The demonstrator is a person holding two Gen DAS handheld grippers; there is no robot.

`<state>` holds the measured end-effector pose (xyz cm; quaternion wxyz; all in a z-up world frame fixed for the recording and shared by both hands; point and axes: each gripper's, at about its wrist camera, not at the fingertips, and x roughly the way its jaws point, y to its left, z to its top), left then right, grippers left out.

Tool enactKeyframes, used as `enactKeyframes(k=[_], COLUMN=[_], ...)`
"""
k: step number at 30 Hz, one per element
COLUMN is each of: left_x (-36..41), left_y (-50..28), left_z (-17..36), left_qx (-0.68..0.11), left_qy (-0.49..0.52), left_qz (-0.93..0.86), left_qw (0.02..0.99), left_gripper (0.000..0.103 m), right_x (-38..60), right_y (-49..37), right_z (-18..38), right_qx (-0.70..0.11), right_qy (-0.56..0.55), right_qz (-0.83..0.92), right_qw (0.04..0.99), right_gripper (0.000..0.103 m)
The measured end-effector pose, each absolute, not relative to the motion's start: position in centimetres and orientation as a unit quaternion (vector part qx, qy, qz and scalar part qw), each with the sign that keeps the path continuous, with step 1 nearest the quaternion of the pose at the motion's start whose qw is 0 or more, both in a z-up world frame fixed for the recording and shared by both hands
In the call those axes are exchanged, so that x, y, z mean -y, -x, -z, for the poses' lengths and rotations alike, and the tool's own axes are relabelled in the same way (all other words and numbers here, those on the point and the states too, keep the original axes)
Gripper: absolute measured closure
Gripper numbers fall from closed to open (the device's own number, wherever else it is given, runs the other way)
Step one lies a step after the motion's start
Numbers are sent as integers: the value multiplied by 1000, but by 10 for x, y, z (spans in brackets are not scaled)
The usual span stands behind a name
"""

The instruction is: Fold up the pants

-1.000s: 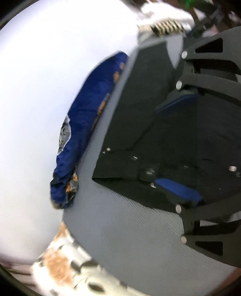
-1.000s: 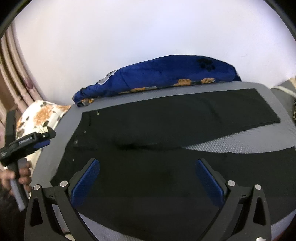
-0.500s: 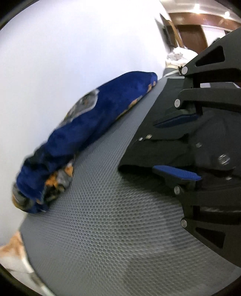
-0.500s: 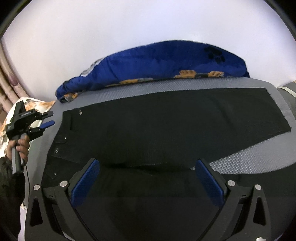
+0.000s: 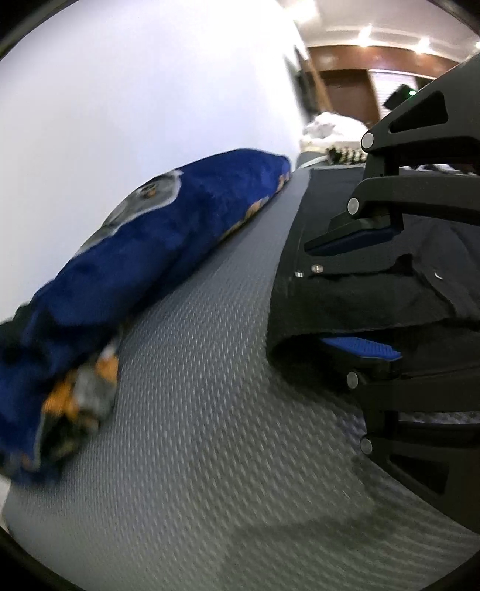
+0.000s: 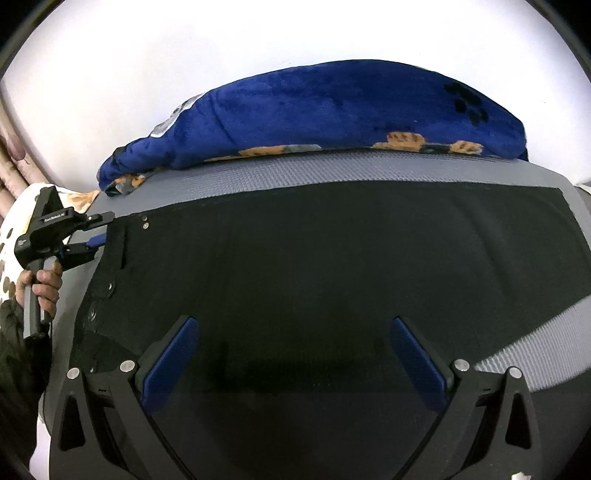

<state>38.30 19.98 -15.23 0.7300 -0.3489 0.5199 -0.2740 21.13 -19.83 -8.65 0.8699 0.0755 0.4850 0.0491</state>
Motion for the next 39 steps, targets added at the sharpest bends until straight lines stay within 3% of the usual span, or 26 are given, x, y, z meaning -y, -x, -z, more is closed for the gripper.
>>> enactKeyframes(k=[8, 9, 11, 25, 32, 39], left_x=[-192, -192, -190, -188, -202, -202], left_y=[-401, -401, -399, -327, -300, -288], left_z=[159, 160, 160, 71, 61, 56], left_qx=[-516, -515, -513, -384, -371, -373], left_qy=[366, 364, 330, 320, 325, 314], left_qz=[287, 282, 269, 362, 368, 344], left_qw=[719, 723, 746, 787, 789, 802], left_gripper=[62, 67, 93, 96, 96, 96], right_x=[183, 182, 178, 178, 185, 219], right_y=[-249, -253, -264, -384, -423, -422], right_z=[91, 92, 93, 103, 126, 138], right_qx=[-483, -484, -486, -560, -626, -636], right_qy=[-51, -47, -42, 75, 137, 155], right_qz=[-95, -104, -134, -326, -392, -412], right_qw=[869, 867, 863, 758, 660, 634], right_gripper=[0, 0, 0, 1, 22, 44])
